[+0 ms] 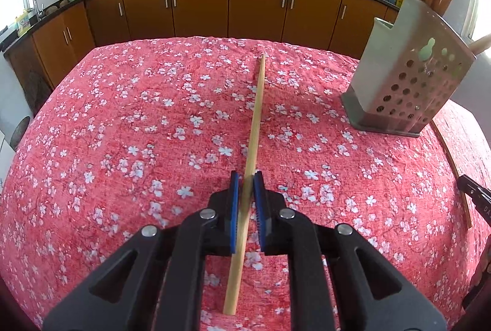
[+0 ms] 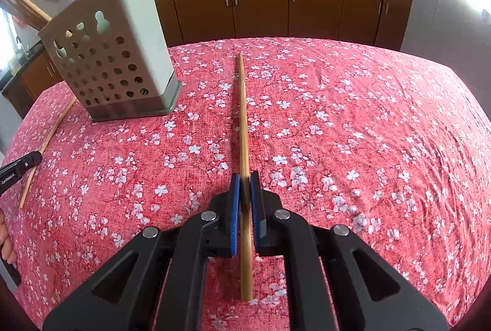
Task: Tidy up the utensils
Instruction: 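Grasp the chopstick with the left tool while the right tool grasps its own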
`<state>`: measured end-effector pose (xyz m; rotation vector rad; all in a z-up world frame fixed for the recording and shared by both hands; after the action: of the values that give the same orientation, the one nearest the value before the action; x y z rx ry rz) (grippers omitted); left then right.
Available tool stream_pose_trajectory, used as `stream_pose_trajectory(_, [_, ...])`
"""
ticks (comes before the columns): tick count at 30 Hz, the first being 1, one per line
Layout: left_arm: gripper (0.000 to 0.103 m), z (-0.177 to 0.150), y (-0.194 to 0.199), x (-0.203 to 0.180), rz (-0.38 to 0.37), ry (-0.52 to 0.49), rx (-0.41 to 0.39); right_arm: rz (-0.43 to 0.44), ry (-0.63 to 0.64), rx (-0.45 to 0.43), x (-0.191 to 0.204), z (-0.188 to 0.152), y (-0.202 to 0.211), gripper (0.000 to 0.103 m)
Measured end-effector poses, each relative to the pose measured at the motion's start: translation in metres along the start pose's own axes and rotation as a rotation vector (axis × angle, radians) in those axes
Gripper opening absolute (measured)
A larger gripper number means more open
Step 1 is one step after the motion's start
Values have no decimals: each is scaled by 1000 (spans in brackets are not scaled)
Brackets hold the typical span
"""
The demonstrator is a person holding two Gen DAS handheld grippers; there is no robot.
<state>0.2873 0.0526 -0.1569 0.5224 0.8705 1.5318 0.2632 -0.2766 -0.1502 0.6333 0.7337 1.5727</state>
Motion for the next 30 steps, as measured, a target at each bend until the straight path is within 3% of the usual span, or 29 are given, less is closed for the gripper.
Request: stream_pose_trajectory(30, [13, 0, 4, -2, -7, 12, 0, 7, -8, -4, 1, -4, 5, 8])
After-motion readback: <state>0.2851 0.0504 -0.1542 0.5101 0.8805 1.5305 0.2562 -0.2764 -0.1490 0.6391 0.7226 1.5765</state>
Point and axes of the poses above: each gripper's, at about its wrist camera, not at the fingertips, and y roughly against the way its jaws point, x to its left, z to its top, the point moved 6 cm from there along -y, roughly the way its jaws point, and after that the axes turned 9 degrees about y, right-handed, at the moved point
